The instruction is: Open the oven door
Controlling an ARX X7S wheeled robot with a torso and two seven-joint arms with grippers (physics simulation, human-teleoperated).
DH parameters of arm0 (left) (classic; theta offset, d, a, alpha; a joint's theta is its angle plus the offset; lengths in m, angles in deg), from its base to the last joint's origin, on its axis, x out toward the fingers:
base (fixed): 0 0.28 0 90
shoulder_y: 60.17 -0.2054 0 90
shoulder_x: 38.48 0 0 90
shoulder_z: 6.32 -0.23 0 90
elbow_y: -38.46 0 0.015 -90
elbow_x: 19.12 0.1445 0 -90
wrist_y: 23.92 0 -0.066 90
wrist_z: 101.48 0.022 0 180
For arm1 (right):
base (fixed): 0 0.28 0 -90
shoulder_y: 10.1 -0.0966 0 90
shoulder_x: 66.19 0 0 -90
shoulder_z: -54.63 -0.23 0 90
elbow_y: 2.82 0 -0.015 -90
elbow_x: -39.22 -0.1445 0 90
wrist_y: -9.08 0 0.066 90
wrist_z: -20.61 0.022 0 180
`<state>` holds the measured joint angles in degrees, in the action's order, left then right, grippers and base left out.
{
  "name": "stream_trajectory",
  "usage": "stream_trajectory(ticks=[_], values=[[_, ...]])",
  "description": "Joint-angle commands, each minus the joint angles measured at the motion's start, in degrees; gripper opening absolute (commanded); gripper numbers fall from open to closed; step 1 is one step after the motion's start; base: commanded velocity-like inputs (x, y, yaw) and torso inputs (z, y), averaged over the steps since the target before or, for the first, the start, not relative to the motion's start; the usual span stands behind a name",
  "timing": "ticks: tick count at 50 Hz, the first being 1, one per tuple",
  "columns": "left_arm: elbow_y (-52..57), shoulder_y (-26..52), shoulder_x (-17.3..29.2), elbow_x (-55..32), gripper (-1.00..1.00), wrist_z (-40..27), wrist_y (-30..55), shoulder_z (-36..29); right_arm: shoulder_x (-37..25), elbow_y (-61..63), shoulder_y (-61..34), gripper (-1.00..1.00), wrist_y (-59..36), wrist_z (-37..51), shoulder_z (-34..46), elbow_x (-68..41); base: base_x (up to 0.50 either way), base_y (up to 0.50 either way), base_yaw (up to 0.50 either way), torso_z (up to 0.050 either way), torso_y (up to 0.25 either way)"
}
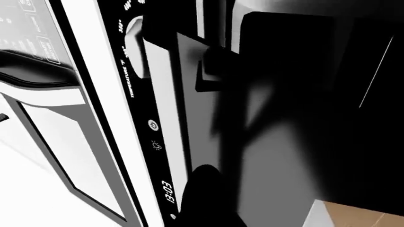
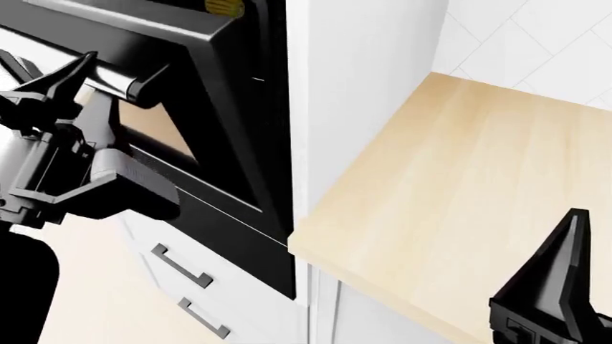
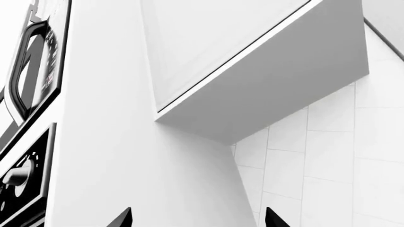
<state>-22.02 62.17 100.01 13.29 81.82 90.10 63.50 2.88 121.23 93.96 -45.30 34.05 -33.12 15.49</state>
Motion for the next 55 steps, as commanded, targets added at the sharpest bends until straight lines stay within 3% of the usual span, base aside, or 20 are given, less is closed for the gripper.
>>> stream_trajectory(ticks=[1, 9, 20, 55], values=[[9.63, -7.46, 1.43, -0.27, -1.0, -4.19, -0.43, -0.88, -0.09, -0.02, -0.05, 1.0, 0.02, 0.16, 0.13, 0.02, 0.0, 0.0, 0.0, 0.0, 0.0], [12.76, -18.05, 4.43, -0.85, -1.0, -11.12, -1.58, 3.63, -0.11, 0.1, 0.07, 1.0, 0.04, 0.26, 0.29, 0.11, 0.0, 0.0, 0.0, 0.0, 0.001], [13.25, -27.5, 5.05, -0.98, -1.0, -20.82, -5.74, 6.9, -0.23, 0.19, -0.04, 1.0, -0.1, 0.54, 0.3, 0.1, 0.0, 0.0, 0.0, 0.0, 0.001], [16.11, -52.99, 7.24, -0.45, -1.0, -32.58, -6.51, 18.19, -0.49, 0.14, 0.06, 1.0, 0.32, 0.81, 0.51, 0.19, 0.0, 0.0, 0.0, 0.0, 0.0]])
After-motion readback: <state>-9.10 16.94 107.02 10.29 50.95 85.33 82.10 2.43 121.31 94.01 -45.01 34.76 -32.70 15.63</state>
